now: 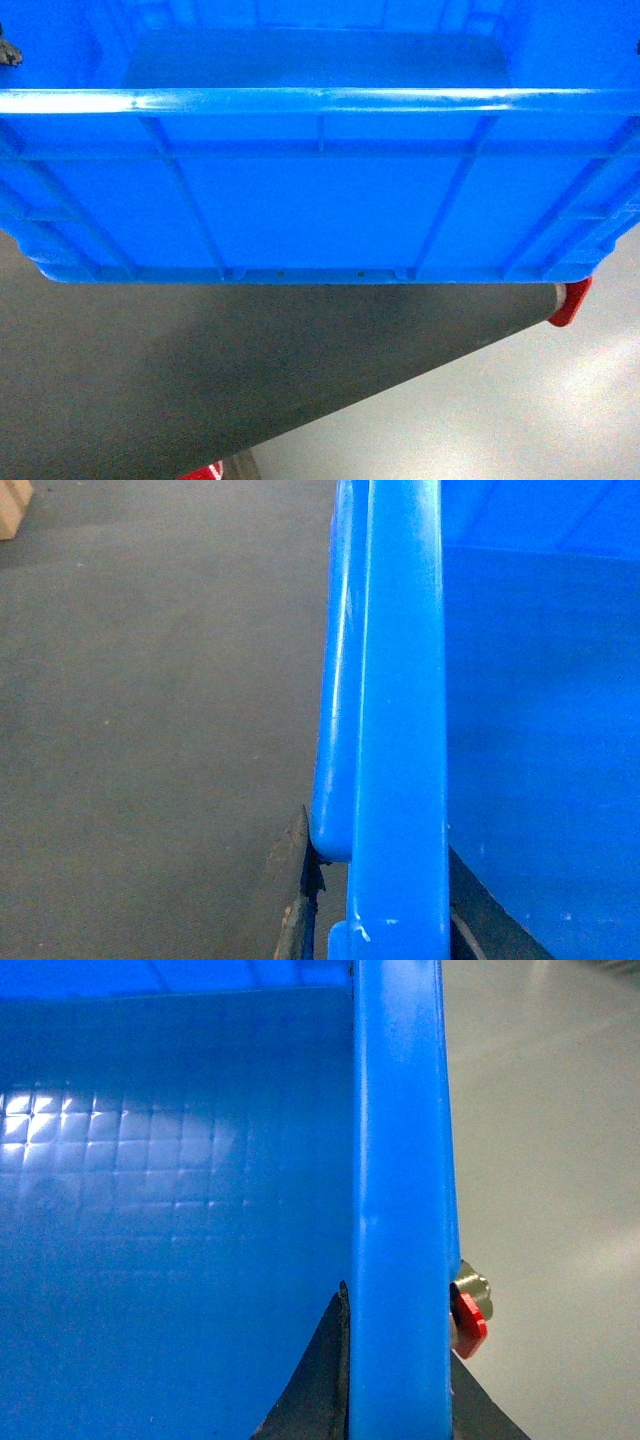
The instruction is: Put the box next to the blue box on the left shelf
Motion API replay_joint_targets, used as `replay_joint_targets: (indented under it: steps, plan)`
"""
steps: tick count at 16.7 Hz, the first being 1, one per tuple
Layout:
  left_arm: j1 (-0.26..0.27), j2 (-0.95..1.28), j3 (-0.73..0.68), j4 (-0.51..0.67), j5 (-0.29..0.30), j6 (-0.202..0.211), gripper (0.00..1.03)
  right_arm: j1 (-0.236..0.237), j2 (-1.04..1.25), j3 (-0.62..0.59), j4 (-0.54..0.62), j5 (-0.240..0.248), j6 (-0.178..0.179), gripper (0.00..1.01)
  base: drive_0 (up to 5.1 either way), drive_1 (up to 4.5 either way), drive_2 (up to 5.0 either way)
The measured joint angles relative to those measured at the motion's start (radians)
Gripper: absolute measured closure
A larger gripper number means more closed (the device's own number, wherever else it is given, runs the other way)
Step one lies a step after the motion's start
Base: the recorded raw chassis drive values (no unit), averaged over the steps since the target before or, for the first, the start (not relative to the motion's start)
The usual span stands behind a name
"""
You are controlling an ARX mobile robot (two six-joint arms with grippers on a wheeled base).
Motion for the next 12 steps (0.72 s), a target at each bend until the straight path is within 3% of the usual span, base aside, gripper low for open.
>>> replay_joint_targets:
  steps: [12]
  plan:
    - [0.0,0.0,0.0,-0.002,0.0,-0.002,0.86,0.0,0.0,0.0,0.0,0.0,0.0,0.93,-1.6,-1.61,-1.6]
